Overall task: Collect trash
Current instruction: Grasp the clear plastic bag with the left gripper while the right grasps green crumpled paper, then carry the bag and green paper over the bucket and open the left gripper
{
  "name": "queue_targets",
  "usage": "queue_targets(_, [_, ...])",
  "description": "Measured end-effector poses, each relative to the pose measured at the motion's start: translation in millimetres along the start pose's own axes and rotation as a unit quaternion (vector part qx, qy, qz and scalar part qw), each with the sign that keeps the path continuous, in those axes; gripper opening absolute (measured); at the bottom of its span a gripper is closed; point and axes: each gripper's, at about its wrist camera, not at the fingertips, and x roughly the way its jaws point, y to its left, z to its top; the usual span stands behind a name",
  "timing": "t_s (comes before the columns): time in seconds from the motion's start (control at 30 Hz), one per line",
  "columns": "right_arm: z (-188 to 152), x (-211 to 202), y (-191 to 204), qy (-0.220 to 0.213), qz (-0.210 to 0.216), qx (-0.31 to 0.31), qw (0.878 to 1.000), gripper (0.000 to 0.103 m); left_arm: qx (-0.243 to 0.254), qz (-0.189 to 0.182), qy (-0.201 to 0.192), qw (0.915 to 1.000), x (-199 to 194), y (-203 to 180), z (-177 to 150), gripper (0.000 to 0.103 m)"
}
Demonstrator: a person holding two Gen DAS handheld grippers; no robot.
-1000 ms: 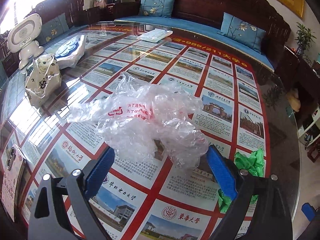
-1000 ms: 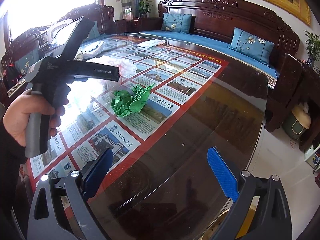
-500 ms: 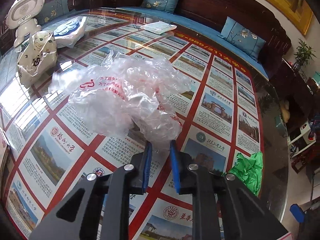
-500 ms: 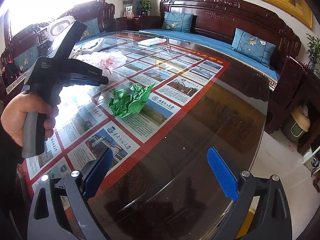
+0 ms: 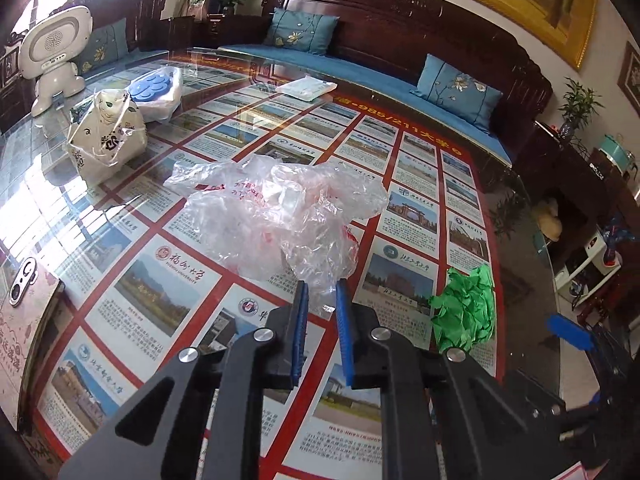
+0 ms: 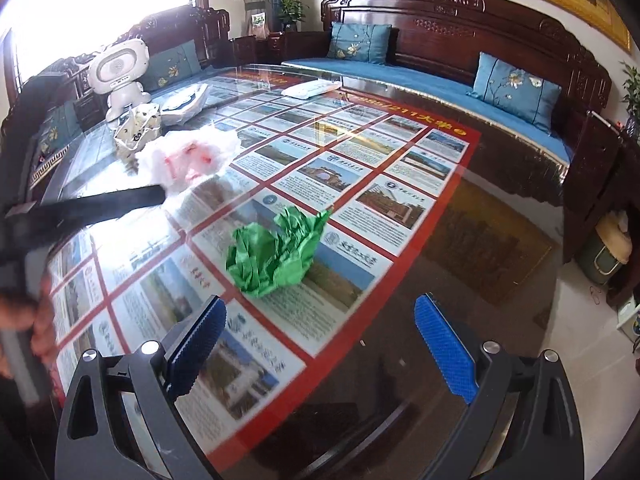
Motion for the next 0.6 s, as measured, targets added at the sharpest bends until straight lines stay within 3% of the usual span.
queue_targets(0.17, [18.1, 34.8, 5.0, 0.027, 0.016, 0.035, 0.999, 0.095, 0.000, -0.007, 0.004, 1.0000, -0.9, 8.7, -5.8, 0.015])
queue_targets(0.27, [28.2, 55.9, 9.2, 0.046, -0.014, 0.036, 0.998, 0.095, -0.005, -0.014, 0.006, 0.9999, -0.5, 11.6, -7.9, 0.015])
queue_targets(0.37, [32.2, 72.2, 12.4, 0.059, -0.016, 0.040, 0.997, 0.093, -0.005, -0.022, 0.008, 0.9997, -1.4, 14.5, -11.3, 0.015])
queue_targets(0.4, [31.8, 74.3, 13.3, 0.056, -0.017, 0.039, 0.997, 0.088, -0.004, -0.021, 0.008, 0.9997, -2.2, 15.0, -12.8, 0.015])
queue_targets(0.5, [32.6, 69.9, 17.8, 0.039, -0.011, 0.026, 0.999, 0.043, -0.003, -0.016, 0.008, 0.9998, -1.7, 18.4, -14.8, 0.014])
queue_targets(0.6, [31.2, 67.1, 21.3, 0.038, 0.009, 0.018, 0.999, 0.041, 0.003, -0.010, 0.005, 0.9999, -2.2, 19.4, -16.2, 0.014])
